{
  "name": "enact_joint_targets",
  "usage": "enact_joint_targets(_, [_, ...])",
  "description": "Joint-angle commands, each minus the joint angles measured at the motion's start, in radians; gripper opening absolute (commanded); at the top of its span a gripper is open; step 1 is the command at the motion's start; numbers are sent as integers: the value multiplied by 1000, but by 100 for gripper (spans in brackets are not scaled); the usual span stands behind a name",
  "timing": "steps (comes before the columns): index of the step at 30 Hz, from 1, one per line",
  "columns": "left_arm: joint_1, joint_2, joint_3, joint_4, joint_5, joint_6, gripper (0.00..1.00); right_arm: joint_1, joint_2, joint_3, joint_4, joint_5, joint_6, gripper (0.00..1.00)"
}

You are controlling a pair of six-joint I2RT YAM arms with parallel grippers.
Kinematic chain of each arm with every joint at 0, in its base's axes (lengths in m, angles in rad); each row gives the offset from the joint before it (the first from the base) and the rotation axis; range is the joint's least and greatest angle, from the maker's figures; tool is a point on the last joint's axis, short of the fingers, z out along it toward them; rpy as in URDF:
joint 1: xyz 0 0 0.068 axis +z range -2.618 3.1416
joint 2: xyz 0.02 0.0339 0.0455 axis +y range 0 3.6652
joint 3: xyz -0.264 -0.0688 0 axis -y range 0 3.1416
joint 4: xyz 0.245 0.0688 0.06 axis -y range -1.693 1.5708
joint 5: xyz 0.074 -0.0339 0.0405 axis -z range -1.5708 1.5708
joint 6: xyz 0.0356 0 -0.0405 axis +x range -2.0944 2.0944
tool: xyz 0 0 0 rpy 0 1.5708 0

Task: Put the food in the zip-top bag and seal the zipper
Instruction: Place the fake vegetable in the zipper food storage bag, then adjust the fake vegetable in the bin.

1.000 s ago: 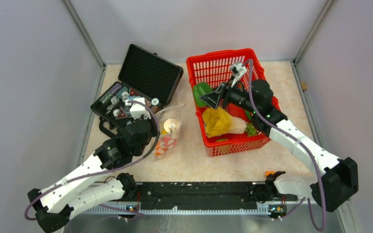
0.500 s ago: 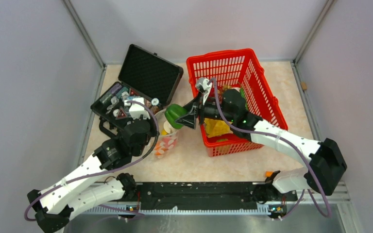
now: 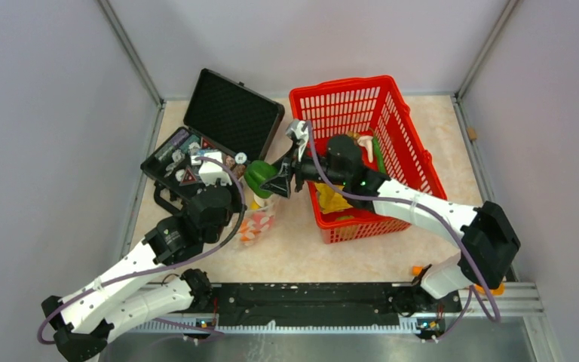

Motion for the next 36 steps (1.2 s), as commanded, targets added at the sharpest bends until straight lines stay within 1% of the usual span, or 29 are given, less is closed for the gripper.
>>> enact_joint_targets(1, [6,-8,28,42,-11,9,11,16,7,43,-100,-45,-100,40])
enact_joint_targets(3, [6,-6,27,43,-13,10,11,16,1,65,-191,-51,-161,42])
enact_joint_targets(5, [5,-8,26,45,-16,10,11,16,-4,83,-239,-59,-202,45])
enact_joint_targets(9, [6,-14,24,46,-22,7,11,16,-1,108,-268,-120,-216,49])
enact_joint_targets(13, [7,-26,25,39,-36,1,11,18,40,153,-318,-174,-219,54])
enact_joint_targets(16, [7,-42,23,37,-40,-3,11,19,52,153,-299,-178,-194,62])
enact_joint_targets(19, [7,-46,22,33,-50,-5,11,24,58,161,-282,-145,-154,70])
enact_joint_targets(23, [7,-50,16,18,-70,-24,11,25,57,161,-280,-129,-135,72])
enact_joint_targets(25, [8,-53,14,18,-72,-29,11,26,42,143,-257,-138,-126,76])
enact_joint_targets(29, [9,-49,16,21,-69,-21,11,26,18,140,-232,-138,-112,77])
enact_joint_targets(32, [8,-40,17,16,-67,-18,11,25,-22,116,-211,-67,-105,77])
enact_joint_targets(36, [9,-33,18,10,-52,-9,11,26,-105,83,-229,193,-78,77])
